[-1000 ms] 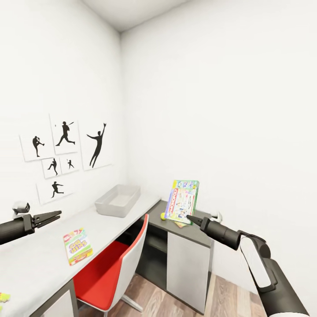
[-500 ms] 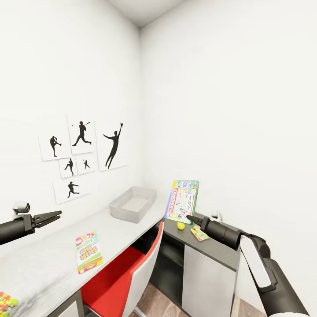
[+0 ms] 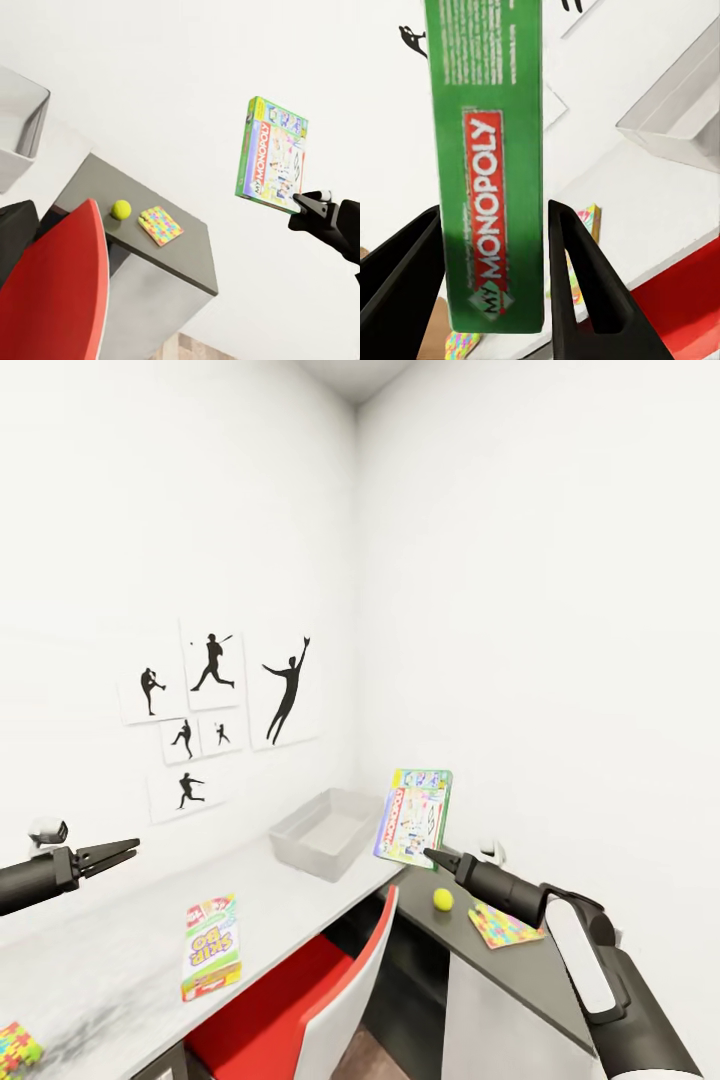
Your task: Put all the toys in the child's room - the three board games (two on the bed and one on the table), the two jigsaw puzzles on the table, and the tennis ball on the table - inside the toy box on the table in the child's room.
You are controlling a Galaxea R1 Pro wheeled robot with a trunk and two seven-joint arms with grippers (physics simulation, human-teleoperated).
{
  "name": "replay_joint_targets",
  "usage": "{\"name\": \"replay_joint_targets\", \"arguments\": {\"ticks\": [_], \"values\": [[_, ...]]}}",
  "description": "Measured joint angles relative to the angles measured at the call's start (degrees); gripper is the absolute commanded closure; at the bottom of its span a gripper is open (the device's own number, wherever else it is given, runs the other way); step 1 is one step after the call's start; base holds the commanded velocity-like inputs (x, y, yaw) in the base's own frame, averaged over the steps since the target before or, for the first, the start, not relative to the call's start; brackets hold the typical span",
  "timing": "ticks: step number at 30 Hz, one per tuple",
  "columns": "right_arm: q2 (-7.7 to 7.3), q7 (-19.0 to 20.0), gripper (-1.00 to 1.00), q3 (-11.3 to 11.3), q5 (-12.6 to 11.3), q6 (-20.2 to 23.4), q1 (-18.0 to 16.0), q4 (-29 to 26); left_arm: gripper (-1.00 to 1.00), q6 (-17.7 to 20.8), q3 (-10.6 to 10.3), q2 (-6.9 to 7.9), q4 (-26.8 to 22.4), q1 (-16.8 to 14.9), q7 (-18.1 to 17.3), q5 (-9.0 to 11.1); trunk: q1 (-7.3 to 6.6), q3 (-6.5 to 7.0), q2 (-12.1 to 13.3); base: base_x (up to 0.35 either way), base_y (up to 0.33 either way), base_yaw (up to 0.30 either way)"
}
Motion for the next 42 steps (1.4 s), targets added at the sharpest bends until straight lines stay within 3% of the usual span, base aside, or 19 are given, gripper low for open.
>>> {"name": "replay_joint_targets", "arguments": {"ticks": [16,21,42], "values": [[-0.15,0.07,1.0,-0.09,0.06,-3.18,0.02,0.25,-1.0,-0.02,-0.06,-0.04,0.02,-0.02,0.01,-0.04,0.0,-0.16,0.0,0.282,-0.164,0.062],[-0.21,-1.88,1.0,-0.11,0.06,-3.23,0.01,0.0,-1.0,-0.02,-0.07,-0.07,0.0,-0.02,0.01,-0.04,0.0,-0.16,0.0,0.282,-0.037,0.039],[-0.14,-3.43,1.0,0.04,-0.16,-2.64,0.0,0.09,-1.0,-0.01,0.03,-0.07,-0.02,0.14,0.01,0.03,0.02,-0.44,0.01,0.224,-0.075,0.265]]}}
